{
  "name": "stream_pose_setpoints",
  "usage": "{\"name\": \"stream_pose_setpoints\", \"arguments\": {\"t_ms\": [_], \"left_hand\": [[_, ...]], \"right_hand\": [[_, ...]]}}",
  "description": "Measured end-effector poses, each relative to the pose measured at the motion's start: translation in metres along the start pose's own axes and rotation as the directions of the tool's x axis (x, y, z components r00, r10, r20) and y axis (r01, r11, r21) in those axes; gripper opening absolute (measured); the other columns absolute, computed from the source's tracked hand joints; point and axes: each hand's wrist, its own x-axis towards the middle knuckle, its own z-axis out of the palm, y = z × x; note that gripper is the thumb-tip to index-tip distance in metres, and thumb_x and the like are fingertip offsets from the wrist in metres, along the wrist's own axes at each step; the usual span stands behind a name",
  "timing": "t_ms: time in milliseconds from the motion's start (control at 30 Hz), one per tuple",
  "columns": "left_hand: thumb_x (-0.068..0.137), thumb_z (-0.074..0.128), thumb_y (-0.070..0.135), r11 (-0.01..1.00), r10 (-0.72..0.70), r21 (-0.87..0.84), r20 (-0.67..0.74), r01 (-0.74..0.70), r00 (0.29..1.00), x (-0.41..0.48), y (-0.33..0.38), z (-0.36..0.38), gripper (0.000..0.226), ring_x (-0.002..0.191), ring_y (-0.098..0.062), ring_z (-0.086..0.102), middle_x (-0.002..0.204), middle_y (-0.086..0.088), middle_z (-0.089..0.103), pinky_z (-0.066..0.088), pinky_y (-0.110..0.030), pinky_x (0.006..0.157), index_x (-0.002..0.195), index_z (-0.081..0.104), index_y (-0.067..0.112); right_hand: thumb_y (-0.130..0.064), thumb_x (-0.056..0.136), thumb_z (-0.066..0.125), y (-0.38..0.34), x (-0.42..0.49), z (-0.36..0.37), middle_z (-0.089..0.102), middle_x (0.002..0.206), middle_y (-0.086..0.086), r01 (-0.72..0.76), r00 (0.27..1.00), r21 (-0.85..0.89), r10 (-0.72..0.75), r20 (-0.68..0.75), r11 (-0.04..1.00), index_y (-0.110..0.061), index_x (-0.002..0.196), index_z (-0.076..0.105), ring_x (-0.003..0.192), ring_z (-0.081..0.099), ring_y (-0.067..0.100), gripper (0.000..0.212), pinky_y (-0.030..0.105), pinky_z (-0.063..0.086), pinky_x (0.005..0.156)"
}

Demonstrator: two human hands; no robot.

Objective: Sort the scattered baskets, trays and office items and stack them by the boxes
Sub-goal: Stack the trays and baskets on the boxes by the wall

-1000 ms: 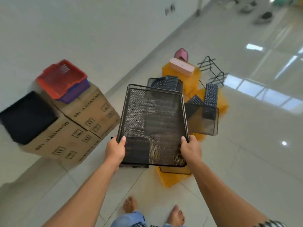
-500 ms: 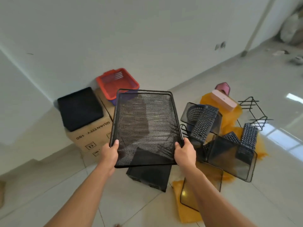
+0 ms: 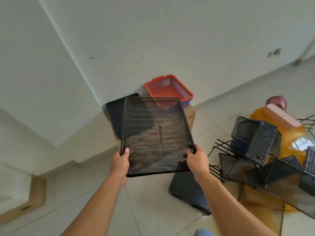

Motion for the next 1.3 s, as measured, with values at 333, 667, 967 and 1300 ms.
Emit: {"name": "stream_pose_setpoints", "arguments": {"t_ms": [333,667,967,1300], "left_hand": [[0.104,0.053,0.029,0.981,-0.179,-0.097,-0.085,0.170,0.980,0.106,0.007,-0.016,0.021,0.106,-0.034,0.064,0.110,-0.010,0.068,0.051,-0.054,0.100,0.112,0.065,0.014],[0.104,0.051,0.036,0.950,-0.305,0.033,-0.100,0.310,0.947,0.235,0.049,-0.007,0.037,0.109,-0.030,0.062,0.119,-0.009,0.064,0.050,-0.049,0.102,0.131,0.056,0.011],[0.102,0.055,0.034,0.907,-0.419,0.002,-0.090,0.421,0.904,0.300,0.054,0.000,0.039,0.107,-0.033,0.065,0.117,-0.012,0.067,0.052,-0.051,0.099,0.132,0.056,0.008],[0.101,0.059,0.026,0.885,-0.346,0.259,-0.193,0.387,0.918,0.342,0.063,-0.006,0.028,0.098,-0.027,0.064,0.106,-0.007,0.069,0.050,-0.036,0.082,0.122,0.067,0.010]], "right_hand": [[-0.005,0.097,0.046,-0.060,0.084,0.090,0.066,0.111,0.004,0.011,0.990,-0.049,-0.004,0.143,0.999,-0.019,0.131,0.057,0.097,0.063,0.027,0.039,0.041,0.058,0.081],[-0.011,0.096,0.054,-0.121,0.211,0.185,0.069,0.102,0.011,0.020,0.980,-0.266,0.033,0.195,0.964,-0.016,0.125,0.063,0.098,0.063,0.035,0.030,0.040,0.052,0.083],[-0.013,0.098,0.054,-0.150,0.269,0.225,0.068,0.116,0.012,0.050,0.964,-0.398,0.059,0.258,0.916,-0.014,0.128,0.060,0.109,0.063,0.036,0.031,0.043,0.052,0.093],[-0.015,0.101,0.052,-0.167,0.293,0.259,0.060,0.137,0.013,0.018,0.948,-0.490,0.141,0.285,0.871,-0.011,0.147,0.045,0.125,0.057,0.035,0.046,0.042,0.046,0.105]]}}
